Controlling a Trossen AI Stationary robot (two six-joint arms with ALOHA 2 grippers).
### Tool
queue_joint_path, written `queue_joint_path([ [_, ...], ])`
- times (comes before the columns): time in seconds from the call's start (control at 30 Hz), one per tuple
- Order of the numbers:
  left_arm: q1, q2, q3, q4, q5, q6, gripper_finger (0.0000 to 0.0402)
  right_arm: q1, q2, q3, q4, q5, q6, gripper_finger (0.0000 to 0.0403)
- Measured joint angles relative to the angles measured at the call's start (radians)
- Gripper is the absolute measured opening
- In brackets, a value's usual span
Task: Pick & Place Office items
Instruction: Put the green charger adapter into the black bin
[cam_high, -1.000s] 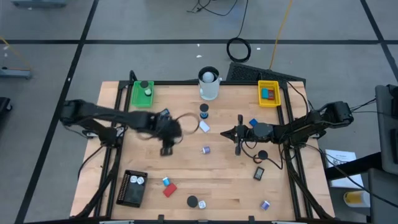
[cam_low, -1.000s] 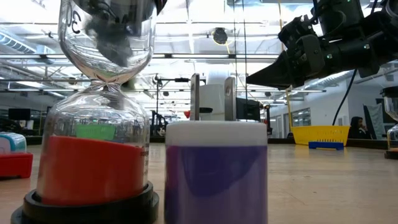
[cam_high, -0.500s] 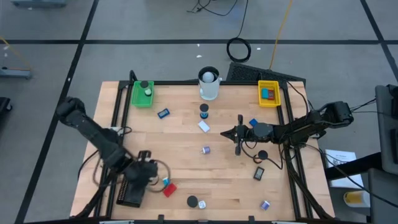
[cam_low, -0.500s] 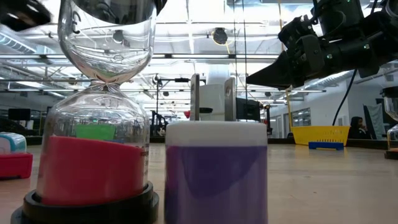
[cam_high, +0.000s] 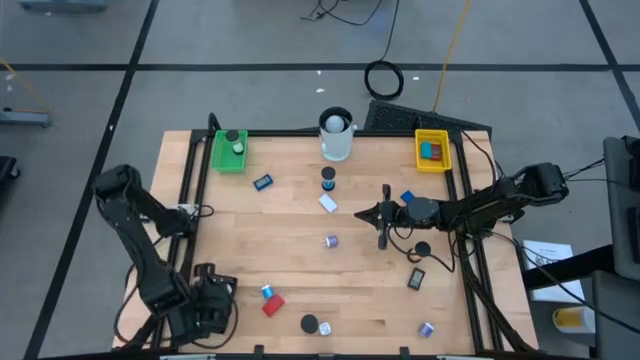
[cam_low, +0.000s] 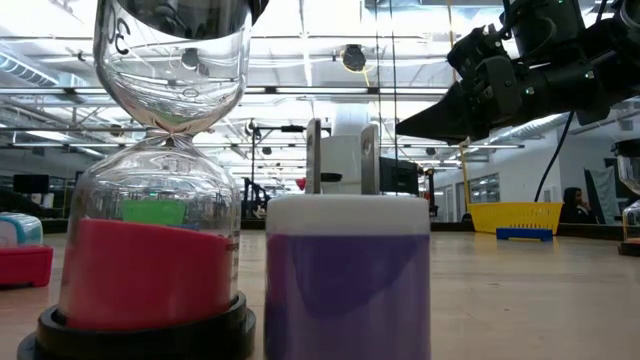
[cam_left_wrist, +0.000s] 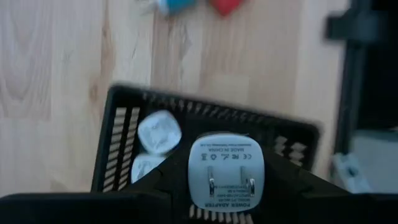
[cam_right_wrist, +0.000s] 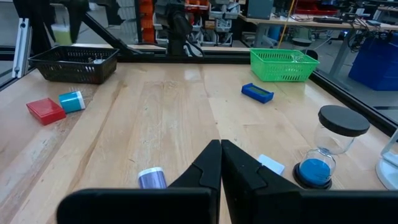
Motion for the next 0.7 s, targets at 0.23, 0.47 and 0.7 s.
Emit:
queue_joint_path([
  [0.23,-0.047,0.092,0.0,-0.05,0.045,-0.057,0.014,0.0,0.0,0.0,0.0,0.0,0.0,0.0001],
  [0.47,-0.078,0.126,-0.049,-0.009,0.121,-0.107,0.014,0.0,0.0,0.0,0.0,0.0,0.0,0.0001],
  [0.7,-0.085,0.124,-0.145,0.11,0.121,-0.103,0.014,0.0,0.0,0.0,0.0,-0.001,-0.001,0.0001],
])
